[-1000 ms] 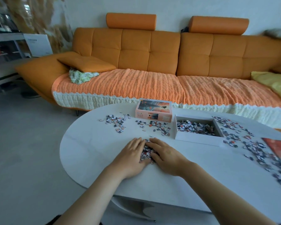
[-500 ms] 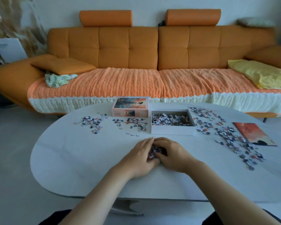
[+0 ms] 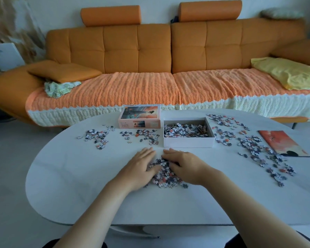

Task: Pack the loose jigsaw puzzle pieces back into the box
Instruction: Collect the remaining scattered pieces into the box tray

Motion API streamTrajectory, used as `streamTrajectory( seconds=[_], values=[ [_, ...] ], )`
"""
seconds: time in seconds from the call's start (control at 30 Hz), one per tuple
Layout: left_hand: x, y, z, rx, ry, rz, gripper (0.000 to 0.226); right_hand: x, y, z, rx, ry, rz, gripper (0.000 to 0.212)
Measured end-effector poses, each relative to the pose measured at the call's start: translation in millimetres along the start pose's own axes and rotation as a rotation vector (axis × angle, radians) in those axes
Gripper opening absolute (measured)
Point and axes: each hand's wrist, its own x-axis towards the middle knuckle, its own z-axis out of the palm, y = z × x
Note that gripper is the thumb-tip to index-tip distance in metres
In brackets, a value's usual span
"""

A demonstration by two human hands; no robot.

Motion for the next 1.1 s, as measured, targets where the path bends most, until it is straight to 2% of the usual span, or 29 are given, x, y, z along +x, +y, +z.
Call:
streamTrajectory(
  seconds=[0.17,0.27,0.37,0.47,0.53,0.6,0.8,0.97,1.1],
  values=[
    [-4,11,-4,-0.127,0.117,0.110,0.041,-4,-2,-8,0.074,0.080,0.004,0.040],
    [-1,16,-5,-0.166,0.133,0.120,0.030,-6,4,-18,0.097,0.295,-0.022,0.031],
    [5,18,-6,-0.177,0.205,0.127,0.032,-1,16,-25,-0.096,0.482,-0.055,0.034],
    [18,25,-10,-0.110,0.250,0.142,0.044,2,22,-28,-0.269,0.397,0.052,0.049],
    [27,30,-12,-0.046,0.197,0.161,0.052,3,21,-26,-0.255,0.330,0.081,0.052],
    [33,33,-12,-0.036,0.147,0.148,0.053,4,18,-25,-0.198,0.356,0.072,0.051],
    [29,28,-18,0.020,0.314,0.161,0.031,-5,8,-22,-0.122,0.384,0.007,0.048],
    [7,20,-26,0.069,0.393,0.172,0.023,-14,-1,-10,-0.115,0.326,-0.091,0.052],
    [-12,16,-30,0.064,0.500,0.148,0.021,-22,-17,-12,-0.163,0.432,-0.184,0.040]
  ],
)
